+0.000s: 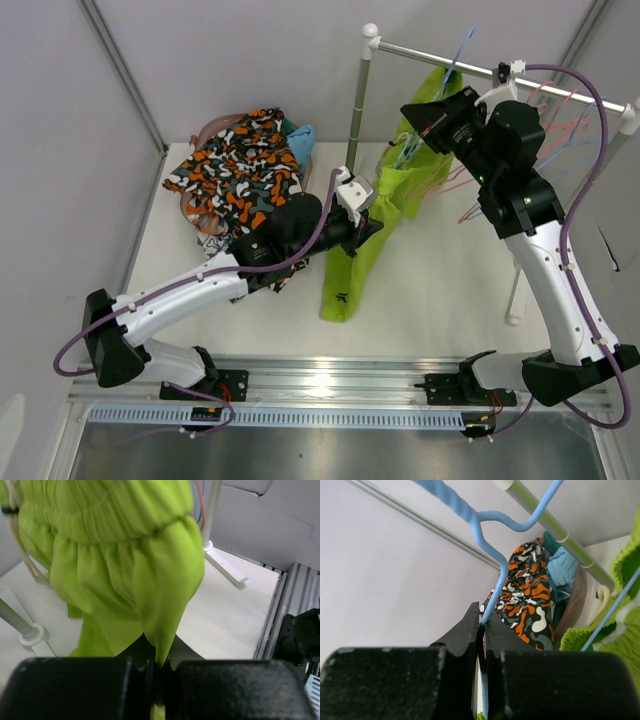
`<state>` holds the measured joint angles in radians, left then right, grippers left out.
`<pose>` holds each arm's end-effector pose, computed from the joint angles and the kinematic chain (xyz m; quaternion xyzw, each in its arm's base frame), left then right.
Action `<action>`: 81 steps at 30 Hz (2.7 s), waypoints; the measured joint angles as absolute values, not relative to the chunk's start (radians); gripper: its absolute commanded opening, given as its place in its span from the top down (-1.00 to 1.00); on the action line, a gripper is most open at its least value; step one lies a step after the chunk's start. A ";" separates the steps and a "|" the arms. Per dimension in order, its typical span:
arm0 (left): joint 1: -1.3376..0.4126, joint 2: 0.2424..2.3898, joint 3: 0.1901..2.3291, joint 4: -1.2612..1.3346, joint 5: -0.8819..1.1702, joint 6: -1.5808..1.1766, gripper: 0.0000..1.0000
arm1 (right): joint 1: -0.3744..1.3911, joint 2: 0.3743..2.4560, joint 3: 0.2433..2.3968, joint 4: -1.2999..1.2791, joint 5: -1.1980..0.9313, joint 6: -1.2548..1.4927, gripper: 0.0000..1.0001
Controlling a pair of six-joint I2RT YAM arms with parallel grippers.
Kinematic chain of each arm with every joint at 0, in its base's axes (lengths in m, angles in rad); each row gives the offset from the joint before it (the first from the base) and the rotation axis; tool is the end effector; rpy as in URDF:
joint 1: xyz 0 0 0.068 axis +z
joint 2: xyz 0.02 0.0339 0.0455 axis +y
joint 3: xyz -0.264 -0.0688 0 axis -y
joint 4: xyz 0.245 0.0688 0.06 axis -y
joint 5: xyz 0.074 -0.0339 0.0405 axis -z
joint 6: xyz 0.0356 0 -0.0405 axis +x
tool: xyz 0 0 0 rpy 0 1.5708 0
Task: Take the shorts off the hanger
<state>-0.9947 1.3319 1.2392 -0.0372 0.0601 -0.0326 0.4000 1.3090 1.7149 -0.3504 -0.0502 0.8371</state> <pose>0.1702 -0.2659 0.3929 0.3651 0.6567 -0.3437 0.5632 0.2410 0.1039 0.5264 0.1312 0.6746 0.4352 0.5817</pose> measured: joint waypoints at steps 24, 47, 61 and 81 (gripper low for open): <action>-1.287 1.116 0.943 -0.019 -0.310 -0.131 1.00 | 0.124 1.330 1.777 -0.449 -0.334 1.068 1.00; -0.927 1.329 1.283 -0.304 -0.465 -0.192 1.00 | 0.354 1.206 1.791 -0.364 -0.247 1.149 1.00; -0.835 1.148 1.652 -0.576 -0.490 -0.064 1.00 | 0.250 1.452 1.843 -0.393 -0.203 1.043 1.00; -0.102 1.964 2.521 -0.649 -0.163 -0.166 1.00 | 0.220 1.372 1.579 -0.332 -0.230 1.020 1.00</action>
